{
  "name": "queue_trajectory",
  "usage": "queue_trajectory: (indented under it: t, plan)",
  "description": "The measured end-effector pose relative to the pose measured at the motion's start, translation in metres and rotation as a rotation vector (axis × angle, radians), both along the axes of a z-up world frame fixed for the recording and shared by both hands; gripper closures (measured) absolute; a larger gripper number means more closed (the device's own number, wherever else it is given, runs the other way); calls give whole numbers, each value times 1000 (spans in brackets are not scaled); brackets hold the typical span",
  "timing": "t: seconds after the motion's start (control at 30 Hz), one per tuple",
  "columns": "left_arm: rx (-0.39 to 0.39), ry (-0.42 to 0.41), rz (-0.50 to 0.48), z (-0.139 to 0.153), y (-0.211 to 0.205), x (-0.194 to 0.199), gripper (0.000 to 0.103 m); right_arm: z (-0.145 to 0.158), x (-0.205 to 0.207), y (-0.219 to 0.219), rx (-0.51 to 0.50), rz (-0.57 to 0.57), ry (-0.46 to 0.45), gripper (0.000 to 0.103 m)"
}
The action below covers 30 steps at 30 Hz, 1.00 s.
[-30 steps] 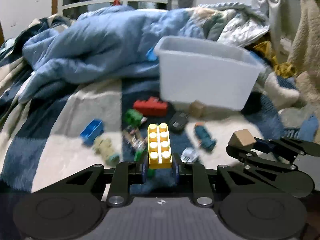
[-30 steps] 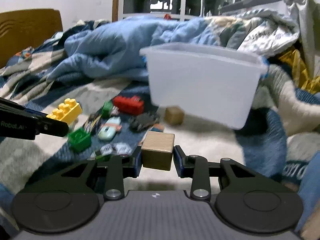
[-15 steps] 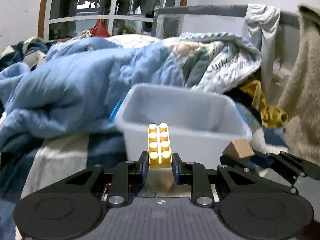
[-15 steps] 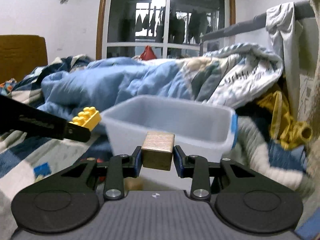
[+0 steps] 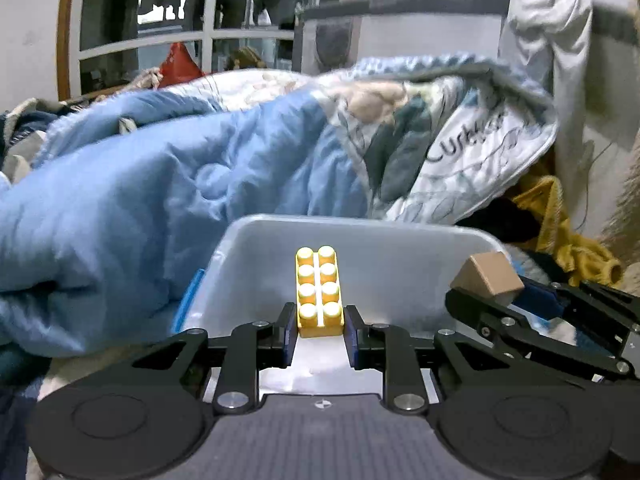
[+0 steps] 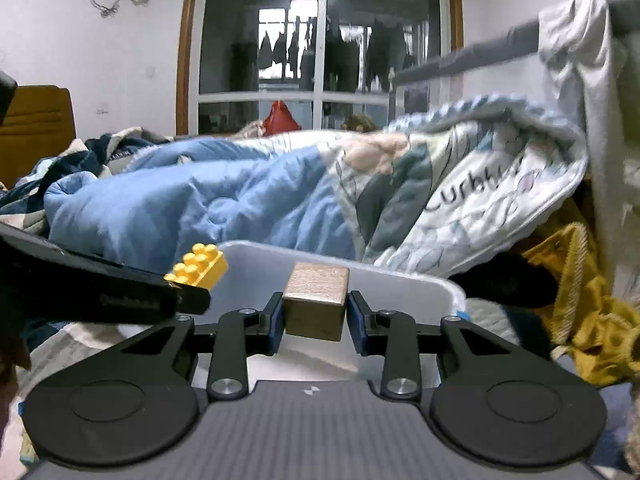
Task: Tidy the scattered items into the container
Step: 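Carry both items over the white bin and open both tools to drop them, then move both tools back to the toys and grasp the green Lego brick with the left tool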
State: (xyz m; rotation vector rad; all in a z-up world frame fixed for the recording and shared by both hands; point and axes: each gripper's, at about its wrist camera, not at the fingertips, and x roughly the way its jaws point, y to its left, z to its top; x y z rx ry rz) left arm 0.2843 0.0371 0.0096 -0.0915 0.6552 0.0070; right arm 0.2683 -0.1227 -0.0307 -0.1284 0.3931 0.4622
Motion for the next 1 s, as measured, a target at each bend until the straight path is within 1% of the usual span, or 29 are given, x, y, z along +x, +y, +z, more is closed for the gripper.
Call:
queue_trajectory:
  t: [0.1,0.17,0.3,0.37,0.4,0.43,0.5,0.53,0.57,0.67,0.7,0.77,0.8,0.9,0.93,1.0]
  plan:
    - [17,36,-6,-15,-4,16,76,-12,15,1,-22,-6,54,66]
    - [12,61,-5,-25,-4,21,76,-19,22,1,-32,-6,86,66]
    - [9,94,-6,-38,-5,23,75,-31,31,-1,-45,-4,160,66]
    - [4,102,-8,-39,-4,23,74,-32,32,0,-51,-1,169,65]
    - [9,97,-6,-38,-4,21,73,-32,31,1,-59,0,167,62]
    - [15,89,-2,-36,-3,18,69,-30,29,1,-64,-2,162,54]
    - [18,77,10,-30,-1,11,63,-26,26,1,-67,-14,144,48]
    - [14,71,15,-27,1,7,57,-24,24,1,-68,-18,135,46]
    - [7,61,20,-23,3,2,53,-21,22,0,-67,-19,128,45]
    - [0,23,30,-10,7,-18,42,-10,10,-3,-63,-22,92,41]
    - [8,10,35,-6,8,-27,40,-6,6,-3,-66,-19,77,38]
    - [38,-12,49,3,11,-49,32,1,-8,-4,-71,1,46,33]
    - [46,-23,52,6,12,-60,31,5,-17,-5,-64,21,31,31]
    - [55,-41,68,12,21,-97,27,14,-46,-6,-61,77,-17,28]
    - [60,-41,84,12,25,-110,26,15,-57,-5,-69,89,-28,23]
    - [66,-33,103,6,34,-135,25,13,-78,-2,-66,119,-38,17]
